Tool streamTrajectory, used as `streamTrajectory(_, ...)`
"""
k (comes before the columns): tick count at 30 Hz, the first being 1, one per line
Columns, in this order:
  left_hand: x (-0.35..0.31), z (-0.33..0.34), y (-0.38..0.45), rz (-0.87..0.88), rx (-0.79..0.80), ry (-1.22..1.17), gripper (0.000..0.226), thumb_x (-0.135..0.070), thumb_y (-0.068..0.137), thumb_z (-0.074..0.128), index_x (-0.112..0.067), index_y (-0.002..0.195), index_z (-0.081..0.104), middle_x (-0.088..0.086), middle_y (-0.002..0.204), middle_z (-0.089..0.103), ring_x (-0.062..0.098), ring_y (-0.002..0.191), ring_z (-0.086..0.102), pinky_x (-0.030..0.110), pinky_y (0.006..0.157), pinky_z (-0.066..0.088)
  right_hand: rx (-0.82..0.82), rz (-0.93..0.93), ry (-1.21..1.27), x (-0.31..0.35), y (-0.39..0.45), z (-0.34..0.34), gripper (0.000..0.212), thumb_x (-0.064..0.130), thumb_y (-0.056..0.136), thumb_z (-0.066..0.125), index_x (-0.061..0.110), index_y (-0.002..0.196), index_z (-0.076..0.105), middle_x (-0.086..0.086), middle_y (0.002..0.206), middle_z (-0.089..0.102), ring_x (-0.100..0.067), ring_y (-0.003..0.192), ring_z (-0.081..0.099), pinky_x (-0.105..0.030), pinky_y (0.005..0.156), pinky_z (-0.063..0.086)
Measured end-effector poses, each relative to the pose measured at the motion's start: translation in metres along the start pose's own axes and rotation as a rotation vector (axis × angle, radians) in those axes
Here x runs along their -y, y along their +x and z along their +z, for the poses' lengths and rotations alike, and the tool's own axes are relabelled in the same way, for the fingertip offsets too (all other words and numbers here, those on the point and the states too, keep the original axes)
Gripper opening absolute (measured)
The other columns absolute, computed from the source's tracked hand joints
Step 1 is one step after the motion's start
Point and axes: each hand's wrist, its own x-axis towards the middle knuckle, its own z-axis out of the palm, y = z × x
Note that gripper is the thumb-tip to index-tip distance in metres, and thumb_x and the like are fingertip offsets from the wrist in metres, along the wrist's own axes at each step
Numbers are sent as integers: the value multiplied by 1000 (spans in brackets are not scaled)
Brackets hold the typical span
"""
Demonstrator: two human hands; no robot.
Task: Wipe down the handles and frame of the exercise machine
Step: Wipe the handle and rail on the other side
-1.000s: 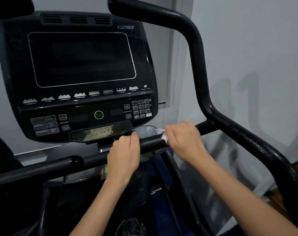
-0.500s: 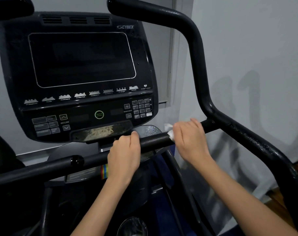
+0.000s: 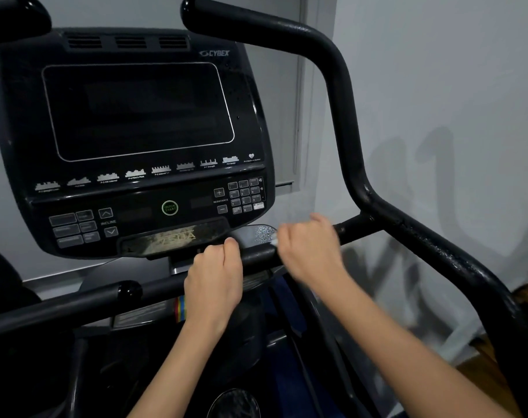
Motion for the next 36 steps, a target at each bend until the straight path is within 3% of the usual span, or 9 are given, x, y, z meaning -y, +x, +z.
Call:
streamTrajectory(5,4,0,-1,17,-13,-17,30,-21,99,23,-10,92,50,16,92,65,41,81,54,41,65,39,-136,-231,156,-6,-29,12,43,30,104,27,19,100,68,6,96,69,-16,95,60,-38,115,29)
streamTrajectory(9,0,0,0,-14,-7,-50,26,-13,100,30,-7,104,55,17,91,63,44,85,55,44,67,44,-3,-49,7,-39,-2,5,47,24,93,15,19,67,55,0,67,64,-26,64,51,-42,105,37)
streamTrajectory(13,0,-1,-1,-26,7,-9,21,-16,102,29,-14,86,43,14,91,63,36,78,46,41,65,35,68,-22,-4,10,1,1,35,15,83,29,13,64,59,-10,56,64,-32,48,56,-40,66,45)
streamTrajectory(15,2,0,0,-22,5,2,21,-18,103,27,-20,88,43,10,94,64,37,82,50,37,64,27,-73,-132,117,21,-16,7,32,22,97,37,20,74,60,1,69,64,-27,64,56,-41,76,45)
streamTrajectory(18,5,1,2,0,18,31,26,-23,102,26,-19,88,47,9,86,60,40,86,53,38,64,27,-101,-230,224,-5,-29,9,38,35,105,27,24,101,63,9,93,62,-16,90,52,-38,104,37)
streamTrajectory(22,1,-3,1,52,74,40,31,-23,103,28,-25,72,32,4,71,47,40,82,53,43,65,38,-61,-76,132,-48,-13,3,39,31,106,28,25,74,48,10,70,47,-18,73,42,-42,89,42)
streamTrajectory(27,-4,-21,18,68,207,264,47,-43,105,26,-14,82,53,12,87,66,38,88,63,40,77,50,85,39,190,-46,6,-19,44,33,106,32,19,66,45,4,61,51,-22,63,49,-35,64,33)
streamTrajectory(32,-62,-34,41,250,124,257,29,-37,101,47,-13,98,63,10,97,61,27,83,53,33,73,40,-219,345,448,-54,21,-79,43,34,107,31,19,72,50,6,63,52,-8,60,50,-38,58,32)
streamTrajectory(36,-128,-31,61,446,81,-2,27,-32,101,48,-12,94,66,3,88,65,20,76,61,33,64,47,-540,576,464,-82,54,-127,39,28,109,28,12,81,50,8,69,48,-20,71,48,-26,61,22)
